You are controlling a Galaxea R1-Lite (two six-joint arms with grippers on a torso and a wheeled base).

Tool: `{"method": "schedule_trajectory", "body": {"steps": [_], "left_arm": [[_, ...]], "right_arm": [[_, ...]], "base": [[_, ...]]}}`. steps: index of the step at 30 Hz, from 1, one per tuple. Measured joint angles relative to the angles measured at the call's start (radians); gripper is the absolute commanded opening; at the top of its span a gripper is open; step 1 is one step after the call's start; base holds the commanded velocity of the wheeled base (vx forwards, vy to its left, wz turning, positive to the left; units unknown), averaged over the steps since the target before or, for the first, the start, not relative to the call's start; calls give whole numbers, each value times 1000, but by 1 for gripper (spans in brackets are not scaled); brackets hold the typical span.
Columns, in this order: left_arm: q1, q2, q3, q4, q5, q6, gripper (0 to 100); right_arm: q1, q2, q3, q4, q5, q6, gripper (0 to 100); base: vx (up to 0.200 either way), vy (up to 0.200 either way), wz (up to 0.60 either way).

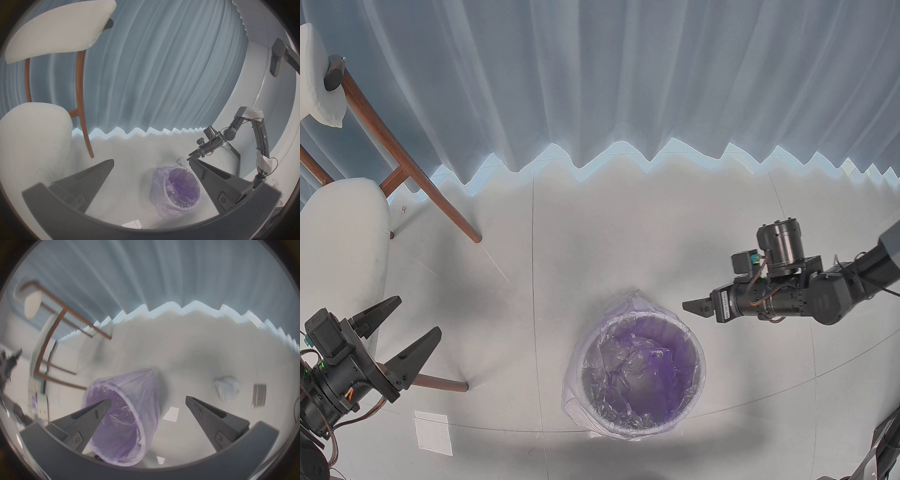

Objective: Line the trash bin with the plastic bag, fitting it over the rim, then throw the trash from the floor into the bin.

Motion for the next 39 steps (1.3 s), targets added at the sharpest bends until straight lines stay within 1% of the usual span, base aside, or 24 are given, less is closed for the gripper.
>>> {"method": "schedule_trajectory", "body": {"steps": [4, 7, 10, 14, 17, 19, 23, 27, 34, 39], "left_arm": [[-56, 22, 0, 0, -2, -1, 100], [-102, 56, 0, 4, -4, -2, 100], [-137, 116, 0, 9, -5, 0, 100], [-167, 236, 0, 10, -5, 9, 100], [-181, 328, 0, -13, -8, 54, 100], [-187, 411, 0, -33, -21, 118, 100], [-195, 569, -2, -61, -102, 233, 100], [-192, 704, -31, -71, -163, 314, 100], [-173, 894, -184, -75, -215, 371, 100], [-160, 1023, -280, -74, -232, 387, 100]], "right_arm": [[-19, -121, 136, -37, -43, 192, 100], [-34, -213, 268, -91, -76, 297, 100], [-50, -309, 416, -148, -108, 371, 100], [-67, -437, 585, -210, -141, 440, 100], [-83, -519, 667, -228, -156, 460, 100], [-98, -569, 710, -235, -166, 470, 100], [-125, -655, 776, -248, -180, 481, 100], [-142, -713, 822, -254, -185, 483, 100], [-154, -764, 861, -259, -188, 487, 100], [-157, -777, 869, -259, -187, 487, 100]], "base": [[0, 0, 0], [0, 0, 0], [0, 0, 0], [0, 0, 0], [0, 0, 0], [0, 0, 0], [0, 0, 0], [0, 0, 0], [0, 0, 0], [0, 0, 0]]}}
